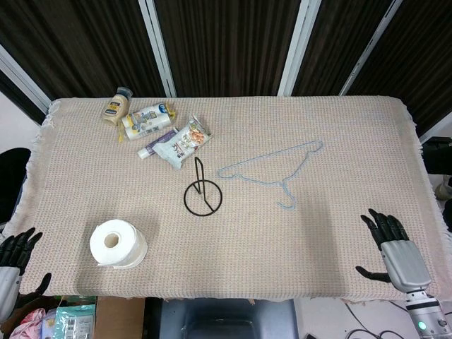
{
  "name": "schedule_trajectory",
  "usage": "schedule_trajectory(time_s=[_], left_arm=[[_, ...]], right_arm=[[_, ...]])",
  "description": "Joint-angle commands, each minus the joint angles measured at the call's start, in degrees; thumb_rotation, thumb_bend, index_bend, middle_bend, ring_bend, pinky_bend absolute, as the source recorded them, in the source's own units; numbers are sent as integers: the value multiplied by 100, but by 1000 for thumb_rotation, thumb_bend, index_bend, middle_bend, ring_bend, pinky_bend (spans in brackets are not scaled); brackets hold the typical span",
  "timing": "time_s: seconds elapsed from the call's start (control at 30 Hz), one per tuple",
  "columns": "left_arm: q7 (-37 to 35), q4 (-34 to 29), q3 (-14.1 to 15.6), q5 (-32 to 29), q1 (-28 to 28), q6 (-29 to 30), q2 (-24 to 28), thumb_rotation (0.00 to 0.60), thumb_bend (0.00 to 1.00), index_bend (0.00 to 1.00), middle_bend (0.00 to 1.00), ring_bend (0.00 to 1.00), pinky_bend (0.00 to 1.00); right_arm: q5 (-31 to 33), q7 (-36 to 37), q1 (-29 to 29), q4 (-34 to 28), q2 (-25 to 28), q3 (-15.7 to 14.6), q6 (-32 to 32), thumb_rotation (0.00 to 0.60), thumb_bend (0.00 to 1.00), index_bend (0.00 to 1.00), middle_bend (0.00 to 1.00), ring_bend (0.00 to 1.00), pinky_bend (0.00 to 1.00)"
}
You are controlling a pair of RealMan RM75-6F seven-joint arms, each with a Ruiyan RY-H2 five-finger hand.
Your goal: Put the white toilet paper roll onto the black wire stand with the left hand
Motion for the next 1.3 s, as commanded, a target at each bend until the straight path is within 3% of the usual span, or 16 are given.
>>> schedule_trajectory(time_s=[0.03, 0.13, 0.27, 0.43, 0.77, 1.3], left_arm=[[-497, 154, 7, 274, -73, 51, -85, 600, 364, 0, 0, 0, 34], [-1254, 496, -12, 521, -183, 115, -372, 600, 353, 0, 0, 0, 37], [-2441, 1011, -96, 332, -337, -118, -1037, 600, 342, 0, 0, 0, 33], [-3109, 1537, -261, 100, -448, -283, -1624, 600, 338, 0, 0, 0, 21], [-3258, 2088, -232, -88, -649, -851, -2132, 600, 336, 0, 0, 0, 4], [-3377, 2024, -140, 49, -809, -964, -2292, 600, 335, 0, 0, 0, 5]], right_arm=[[-39, 49, 4, -17, 21, -24, -13, 600, 116, 0, 0, 0, 0], [-42, 53, 10, -7, 24, -27, -28, 600, 116, 0, 0, 0, 0], [-36, 81, 23, -20, 36, -16, -40, 600, 116, 0, 0, 0, 0], [-67, 87, 25, -18, 16, -15, -24, 600, 116, 0, 0, 0, 0], [-114, 153, 27, -69, 93, -53, -43, 600, 116, 0, 0, 0, 0], [-107, 133, 45, -73, 84, -56, -85, 600, 116, 0, 0, 0, 0]])
